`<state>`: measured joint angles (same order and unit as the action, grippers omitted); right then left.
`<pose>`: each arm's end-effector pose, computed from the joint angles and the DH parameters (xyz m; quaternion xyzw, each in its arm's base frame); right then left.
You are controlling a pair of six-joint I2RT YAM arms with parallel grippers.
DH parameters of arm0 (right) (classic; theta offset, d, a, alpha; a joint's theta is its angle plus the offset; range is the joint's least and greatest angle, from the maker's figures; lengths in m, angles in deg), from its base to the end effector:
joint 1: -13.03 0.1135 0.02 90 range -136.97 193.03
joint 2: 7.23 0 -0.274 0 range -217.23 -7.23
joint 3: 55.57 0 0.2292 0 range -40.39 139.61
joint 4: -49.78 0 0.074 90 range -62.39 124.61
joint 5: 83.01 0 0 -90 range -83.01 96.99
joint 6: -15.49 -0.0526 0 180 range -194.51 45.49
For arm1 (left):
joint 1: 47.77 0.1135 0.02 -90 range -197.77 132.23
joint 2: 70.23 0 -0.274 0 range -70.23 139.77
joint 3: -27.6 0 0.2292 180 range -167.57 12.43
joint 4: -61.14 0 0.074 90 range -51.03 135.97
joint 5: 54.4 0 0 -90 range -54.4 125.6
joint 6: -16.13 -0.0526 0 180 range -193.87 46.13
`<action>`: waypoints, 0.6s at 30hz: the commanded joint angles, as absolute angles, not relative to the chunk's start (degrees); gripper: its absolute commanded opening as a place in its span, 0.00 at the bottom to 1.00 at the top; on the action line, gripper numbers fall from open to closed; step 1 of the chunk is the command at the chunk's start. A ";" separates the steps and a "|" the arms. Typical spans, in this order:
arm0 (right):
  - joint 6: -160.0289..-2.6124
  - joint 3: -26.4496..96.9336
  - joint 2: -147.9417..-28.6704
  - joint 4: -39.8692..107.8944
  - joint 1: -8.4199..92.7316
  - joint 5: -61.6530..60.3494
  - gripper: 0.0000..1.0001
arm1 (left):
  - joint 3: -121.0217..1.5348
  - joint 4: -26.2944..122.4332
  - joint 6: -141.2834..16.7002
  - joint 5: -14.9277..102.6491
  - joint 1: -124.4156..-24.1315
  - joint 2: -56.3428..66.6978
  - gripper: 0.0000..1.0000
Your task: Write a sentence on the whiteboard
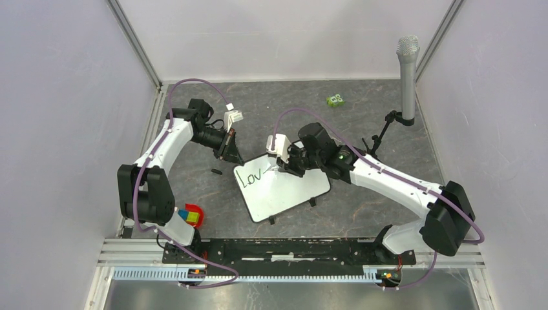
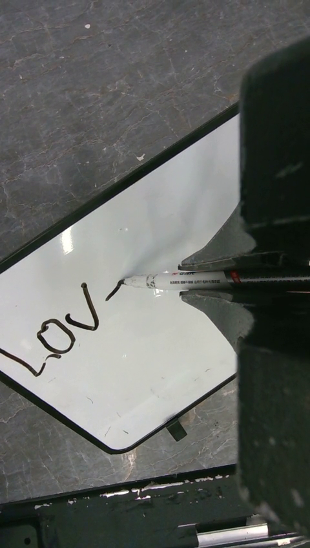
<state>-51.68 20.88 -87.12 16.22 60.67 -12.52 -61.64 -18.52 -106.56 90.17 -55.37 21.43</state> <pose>0.1887 0.2331 0.2951 -0.5706 0.6768 0.2426 0.3969 0.2633 -0.0784 0.2742 0.3351 0.8215 -0.4331 0.1592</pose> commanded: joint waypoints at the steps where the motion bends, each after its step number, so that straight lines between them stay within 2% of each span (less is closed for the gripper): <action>1: -50.92 23.54 -87.96 16.86 59.61 -9.56 0.00 | -61.51 -20.39 -108.37 88.51 -56.56 21.19 0.02; 18: -52.27 24.45 -90.50 18.12 61.32 -11.14 0.00 | -61.59 -20.39 -108.50 88.49 -56.65 21.62 0.02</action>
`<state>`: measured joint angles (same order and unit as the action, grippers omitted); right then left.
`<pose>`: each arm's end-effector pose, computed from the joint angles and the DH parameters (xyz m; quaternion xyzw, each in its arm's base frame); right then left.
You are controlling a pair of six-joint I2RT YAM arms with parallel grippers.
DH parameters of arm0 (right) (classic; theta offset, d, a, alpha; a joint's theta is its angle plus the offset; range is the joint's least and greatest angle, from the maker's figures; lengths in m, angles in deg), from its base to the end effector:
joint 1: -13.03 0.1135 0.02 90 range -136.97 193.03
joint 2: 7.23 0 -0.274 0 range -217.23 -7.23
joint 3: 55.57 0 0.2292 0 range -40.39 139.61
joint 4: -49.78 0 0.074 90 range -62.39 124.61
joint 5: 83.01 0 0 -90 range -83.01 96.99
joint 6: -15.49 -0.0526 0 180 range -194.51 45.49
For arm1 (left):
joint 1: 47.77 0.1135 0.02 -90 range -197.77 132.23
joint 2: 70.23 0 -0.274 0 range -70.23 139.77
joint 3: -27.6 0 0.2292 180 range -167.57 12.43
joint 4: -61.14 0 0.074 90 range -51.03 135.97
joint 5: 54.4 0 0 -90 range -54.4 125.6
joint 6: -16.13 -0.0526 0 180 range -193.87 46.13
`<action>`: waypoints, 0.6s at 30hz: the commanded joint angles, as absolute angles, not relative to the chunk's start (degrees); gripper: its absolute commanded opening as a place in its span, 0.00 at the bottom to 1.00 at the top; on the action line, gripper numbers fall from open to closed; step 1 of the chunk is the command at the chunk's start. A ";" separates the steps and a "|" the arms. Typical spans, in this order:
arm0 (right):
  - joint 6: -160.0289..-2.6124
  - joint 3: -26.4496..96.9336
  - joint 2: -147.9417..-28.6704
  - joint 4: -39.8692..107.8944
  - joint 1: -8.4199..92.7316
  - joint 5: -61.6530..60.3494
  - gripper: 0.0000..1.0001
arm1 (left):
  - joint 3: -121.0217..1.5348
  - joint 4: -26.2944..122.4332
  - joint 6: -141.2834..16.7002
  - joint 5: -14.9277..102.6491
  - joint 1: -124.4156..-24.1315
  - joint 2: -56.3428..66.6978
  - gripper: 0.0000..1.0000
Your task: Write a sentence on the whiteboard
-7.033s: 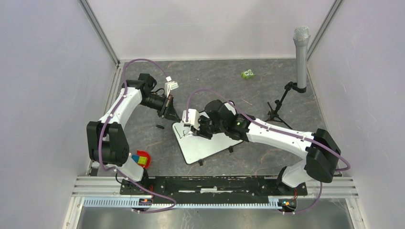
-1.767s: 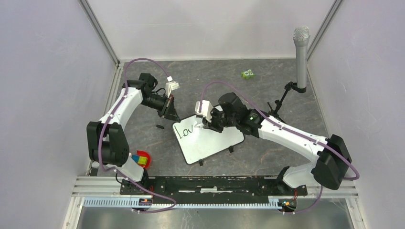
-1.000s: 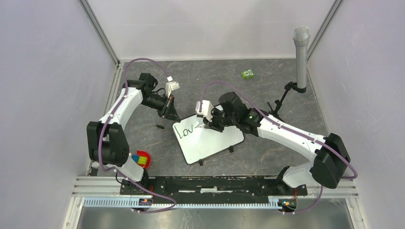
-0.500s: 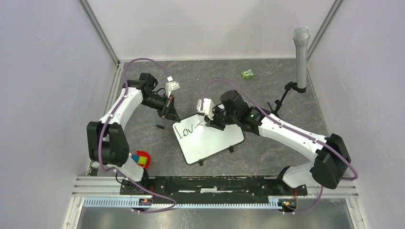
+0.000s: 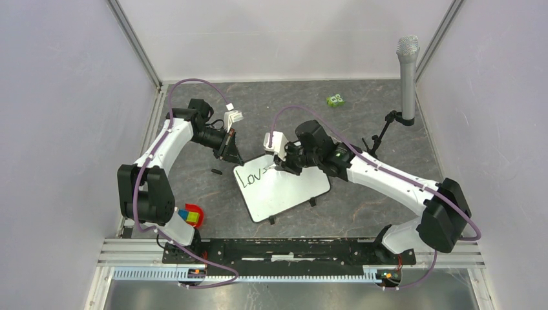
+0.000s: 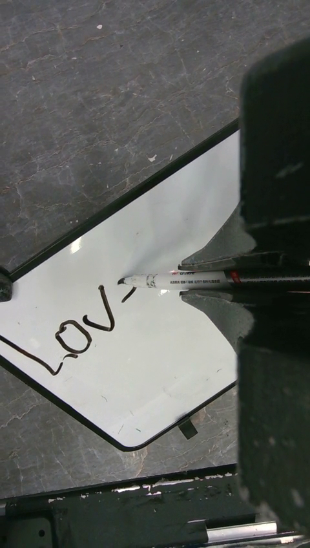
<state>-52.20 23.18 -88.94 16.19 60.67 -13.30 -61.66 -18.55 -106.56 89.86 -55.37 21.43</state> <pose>0.1944 0.2402 0.2994 -0.5689 0.6750 0.2506 0.3974 0.2633 -0.0782 0.2741 0.3353 0.8227 -0.4307 0.1587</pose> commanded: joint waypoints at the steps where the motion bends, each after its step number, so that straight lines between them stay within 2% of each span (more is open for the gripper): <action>1: -52.19 24.13 -90.50 18.16 61.51 -11.18 0.00 | -61.58 -20.39 -108.50 88.46 -56.65 21.59 0.02; 18: -51.33 17.80 -87.19 17.39 62.17 -10.41 0.00 | -61.14 -20.40 -108.68 87.98 -56.65 21.24 0.02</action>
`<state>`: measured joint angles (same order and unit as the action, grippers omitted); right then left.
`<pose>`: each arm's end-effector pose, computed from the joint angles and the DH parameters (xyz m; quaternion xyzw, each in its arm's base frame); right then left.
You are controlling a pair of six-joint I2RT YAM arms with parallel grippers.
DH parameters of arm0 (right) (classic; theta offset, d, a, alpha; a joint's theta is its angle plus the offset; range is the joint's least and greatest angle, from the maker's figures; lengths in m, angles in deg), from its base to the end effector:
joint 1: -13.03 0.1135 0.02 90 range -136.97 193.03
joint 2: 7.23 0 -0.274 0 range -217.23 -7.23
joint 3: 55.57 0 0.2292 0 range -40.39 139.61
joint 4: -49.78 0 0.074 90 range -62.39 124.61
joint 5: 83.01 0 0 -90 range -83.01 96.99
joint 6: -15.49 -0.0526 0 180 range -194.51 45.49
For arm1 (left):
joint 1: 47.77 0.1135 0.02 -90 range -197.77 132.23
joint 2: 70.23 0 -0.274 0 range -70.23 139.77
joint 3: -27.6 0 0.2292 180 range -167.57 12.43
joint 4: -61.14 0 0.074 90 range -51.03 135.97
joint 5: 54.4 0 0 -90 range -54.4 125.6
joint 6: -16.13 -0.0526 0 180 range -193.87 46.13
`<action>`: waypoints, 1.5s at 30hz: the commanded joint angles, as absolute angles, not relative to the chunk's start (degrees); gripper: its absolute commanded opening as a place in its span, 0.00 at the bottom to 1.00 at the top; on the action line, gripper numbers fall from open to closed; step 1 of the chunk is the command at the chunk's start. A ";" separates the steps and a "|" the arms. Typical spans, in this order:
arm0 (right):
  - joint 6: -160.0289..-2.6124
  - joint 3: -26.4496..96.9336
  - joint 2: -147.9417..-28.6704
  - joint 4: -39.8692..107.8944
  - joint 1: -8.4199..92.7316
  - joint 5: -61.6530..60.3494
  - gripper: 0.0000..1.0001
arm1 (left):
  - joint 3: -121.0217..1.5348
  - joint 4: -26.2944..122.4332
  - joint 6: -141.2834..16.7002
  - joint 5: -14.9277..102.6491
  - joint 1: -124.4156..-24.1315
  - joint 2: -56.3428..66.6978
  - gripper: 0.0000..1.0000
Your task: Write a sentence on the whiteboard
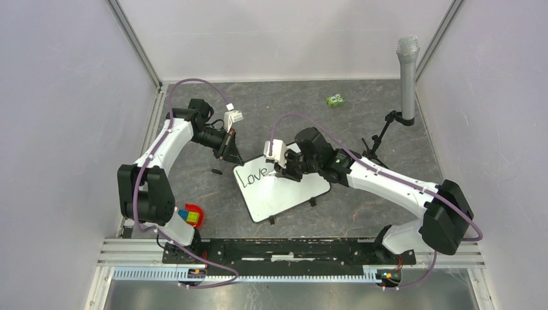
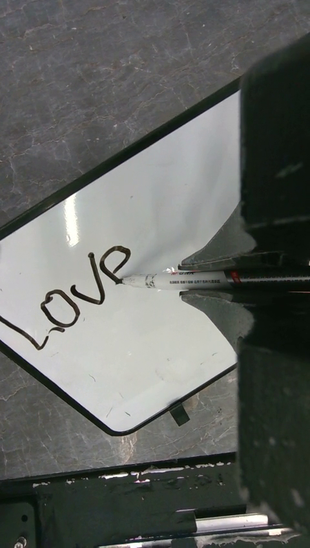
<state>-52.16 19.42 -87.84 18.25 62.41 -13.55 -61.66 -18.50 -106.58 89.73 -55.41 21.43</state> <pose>0.1824 0.2410 0.2869 -0.5806 0.6676 0.2576 0.3885 0.2634 -0.0783 0.2740 0.3360 0.8229 -0.4297 0.1588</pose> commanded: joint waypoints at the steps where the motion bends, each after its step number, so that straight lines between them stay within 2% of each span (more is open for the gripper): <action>1: -51.17 17.59 -87.03 17.22 62.19 -10.28 0.00 | -61.14 -20.39 -108.68 87.98 -56.66 21.26 0.02; 14: -49.37 19.58 -85.01 13.95 61.51 -8.44 0.00 | -60.69 -20.39 -108.69 87.46 -56.65 20.74 0.02; 25: -49.85 25.48 -82.44 9.54 61.07 -12.96 0.00 | -60.35 -20.39 -109.03 86.99 -56.65 20.48 0.02; 45: -50.86 20.77 -82.27 15.40 57.68 -12.45 0.00 | -60.79 -20.39 -109.09 86.97 -56.65 20.57 0.02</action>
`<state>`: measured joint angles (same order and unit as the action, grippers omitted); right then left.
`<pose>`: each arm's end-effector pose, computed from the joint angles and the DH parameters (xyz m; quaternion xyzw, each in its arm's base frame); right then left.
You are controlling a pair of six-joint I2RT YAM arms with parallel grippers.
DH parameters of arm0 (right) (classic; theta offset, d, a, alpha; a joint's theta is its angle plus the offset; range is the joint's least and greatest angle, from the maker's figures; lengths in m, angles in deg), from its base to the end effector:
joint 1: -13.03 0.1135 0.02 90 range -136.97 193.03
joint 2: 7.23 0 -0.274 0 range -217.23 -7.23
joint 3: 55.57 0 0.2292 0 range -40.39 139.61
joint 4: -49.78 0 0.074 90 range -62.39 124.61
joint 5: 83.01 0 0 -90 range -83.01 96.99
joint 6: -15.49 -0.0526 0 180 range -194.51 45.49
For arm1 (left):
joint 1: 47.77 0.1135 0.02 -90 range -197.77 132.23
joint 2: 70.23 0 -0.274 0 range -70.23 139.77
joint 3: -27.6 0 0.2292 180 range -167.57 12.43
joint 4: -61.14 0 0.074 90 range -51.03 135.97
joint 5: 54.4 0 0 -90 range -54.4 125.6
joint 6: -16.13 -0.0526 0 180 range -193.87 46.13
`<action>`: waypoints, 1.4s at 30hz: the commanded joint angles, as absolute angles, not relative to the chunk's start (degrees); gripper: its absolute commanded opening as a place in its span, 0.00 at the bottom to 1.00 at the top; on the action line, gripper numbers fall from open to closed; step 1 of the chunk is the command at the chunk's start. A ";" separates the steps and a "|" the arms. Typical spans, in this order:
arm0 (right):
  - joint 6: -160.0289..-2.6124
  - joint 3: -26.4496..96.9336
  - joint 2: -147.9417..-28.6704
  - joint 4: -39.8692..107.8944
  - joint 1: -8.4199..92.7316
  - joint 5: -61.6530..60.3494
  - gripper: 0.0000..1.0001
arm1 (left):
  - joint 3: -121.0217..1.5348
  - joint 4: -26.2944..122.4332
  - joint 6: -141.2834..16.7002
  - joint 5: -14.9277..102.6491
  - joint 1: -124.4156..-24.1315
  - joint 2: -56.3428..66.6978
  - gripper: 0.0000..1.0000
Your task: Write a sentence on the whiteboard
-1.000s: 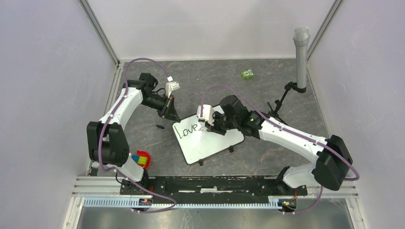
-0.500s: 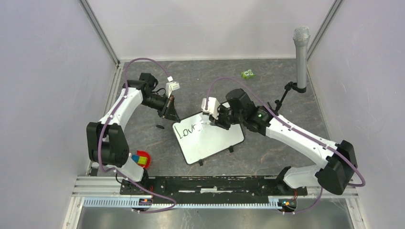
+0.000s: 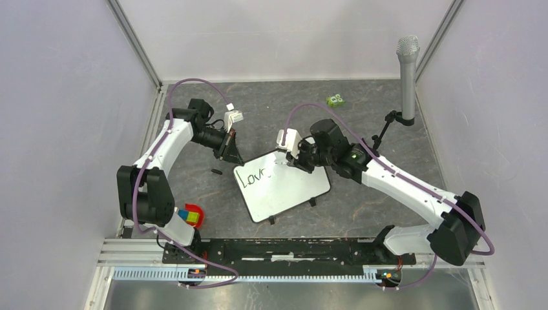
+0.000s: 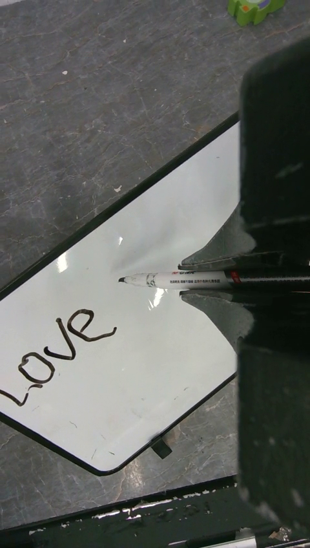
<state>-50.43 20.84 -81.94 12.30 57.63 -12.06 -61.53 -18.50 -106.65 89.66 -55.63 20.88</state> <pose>0.1853 0.2069 0.3123 -0.5575 0.6823 0.2250 0.4160 0.2613 -0.0791 0.2758 0.3396 0.8216 -0.4285 0.1613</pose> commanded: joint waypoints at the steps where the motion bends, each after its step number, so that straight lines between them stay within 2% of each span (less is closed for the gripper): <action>1: -50.99 20.79 -82.64 15.50 57.74 -12.61 0.00 | -60.73 -20.37 -109.00 86.97 -56.65 20.48 0.02; 42: -49.55 19.61 -85.09 14.36 58.05 -11.54 0.00 | -60.70 -20.39 -108.87 86.07 -56.65 20.30 0.02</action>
<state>-50.17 20.73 -85.29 14.34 57.65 -12.50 -61.46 -18.24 -106.67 89.20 -55.68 20.88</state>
